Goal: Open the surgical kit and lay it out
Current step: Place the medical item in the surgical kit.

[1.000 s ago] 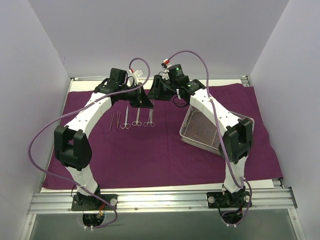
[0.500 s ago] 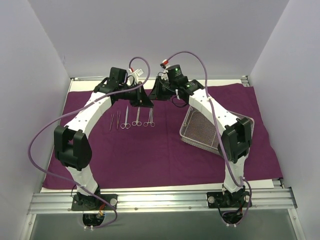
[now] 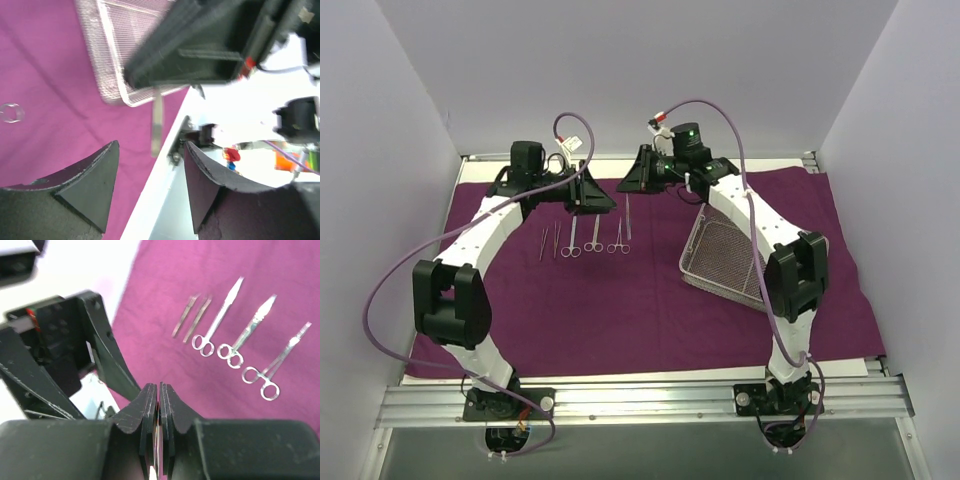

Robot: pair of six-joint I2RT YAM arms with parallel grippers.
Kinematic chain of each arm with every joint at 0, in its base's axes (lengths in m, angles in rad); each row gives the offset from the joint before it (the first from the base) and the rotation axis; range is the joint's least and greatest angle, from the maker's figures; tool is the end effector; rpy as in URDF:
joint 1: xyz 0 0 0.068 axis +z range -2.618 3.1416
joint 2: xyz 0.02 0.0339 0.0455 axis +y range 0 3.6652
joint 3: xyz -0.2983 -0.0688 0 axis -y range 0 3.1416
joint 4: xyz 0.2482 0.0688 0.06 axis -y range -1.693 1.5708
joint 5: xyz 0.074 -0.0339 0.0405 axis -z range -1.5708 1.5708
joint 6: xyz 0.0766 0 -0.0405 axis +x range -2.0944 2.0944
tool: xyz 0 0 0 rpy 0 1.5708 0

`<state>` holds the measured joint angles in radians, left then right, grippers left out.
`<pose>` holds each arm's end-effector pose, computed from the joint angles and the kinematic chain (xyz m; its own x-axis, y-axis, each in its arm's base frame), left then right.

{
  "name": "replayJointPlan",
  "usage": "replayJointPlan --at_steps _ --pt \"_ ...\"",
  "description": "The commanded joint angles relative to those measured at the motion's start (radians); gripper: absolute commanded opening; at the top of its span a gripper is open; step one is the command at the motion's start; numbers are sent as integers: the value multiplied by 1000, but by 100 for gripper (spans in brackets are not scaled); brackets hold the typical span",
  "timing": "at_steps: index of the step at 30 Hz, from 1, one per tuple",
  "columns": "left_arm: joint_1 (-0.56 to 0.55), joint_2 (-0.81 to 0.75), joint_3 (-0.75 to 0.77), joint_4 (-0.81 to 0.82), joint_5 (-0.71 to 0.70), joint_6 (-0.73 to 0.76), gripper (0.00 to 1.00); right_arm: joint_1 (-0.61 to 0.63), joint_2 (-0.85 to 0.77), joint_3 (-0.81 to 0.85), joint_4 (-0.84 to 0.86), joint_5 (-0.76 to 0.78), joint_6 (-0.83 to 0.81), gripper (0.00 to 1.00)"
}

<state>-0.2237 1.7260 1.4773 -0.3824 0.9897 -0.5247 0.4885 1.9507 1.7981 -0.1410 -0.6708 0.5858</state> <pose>0.3906 -0.1545 0.3368 -0.8886 -0.0799 -0.4517 0.3867 0.3993 -0.8313 0.4309 0.2830 0.3733 -0.7067 0.1149 -0.6982 -0.6029 0.4188 0.6791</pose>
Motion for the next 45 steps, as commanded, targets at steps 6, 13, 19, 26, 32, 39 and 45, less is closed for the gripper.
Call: replayJointPlan --at_steps 6,13,19,26,32,39,45 --pt "-25 -57 -207 893 266 -520 61 -25 -78 -75 288 -300 100 0" --pt "-45 -22 -215 1036 290 -584 61 -28 -81 -109 469 -377 230 0" --pt "-45 -9 -203 1005 282 -572 58 -41 -78 -105 492 -383 263 0" --pt "-20 -69 -146 673 219 -335 57 -62 -96 -91 342 -362 154 0" --pt "-31 -72 -83 323 136 -60 60 -56 -98 -43 239 -348 91 0" --pt "-89 -42 -92 451 167 -141 60 -47 -84 -26 297 -374 135 0" --pt "-101 -28 -114 576 205 -228 59 -50 -76 -28 356 -392 178 0"
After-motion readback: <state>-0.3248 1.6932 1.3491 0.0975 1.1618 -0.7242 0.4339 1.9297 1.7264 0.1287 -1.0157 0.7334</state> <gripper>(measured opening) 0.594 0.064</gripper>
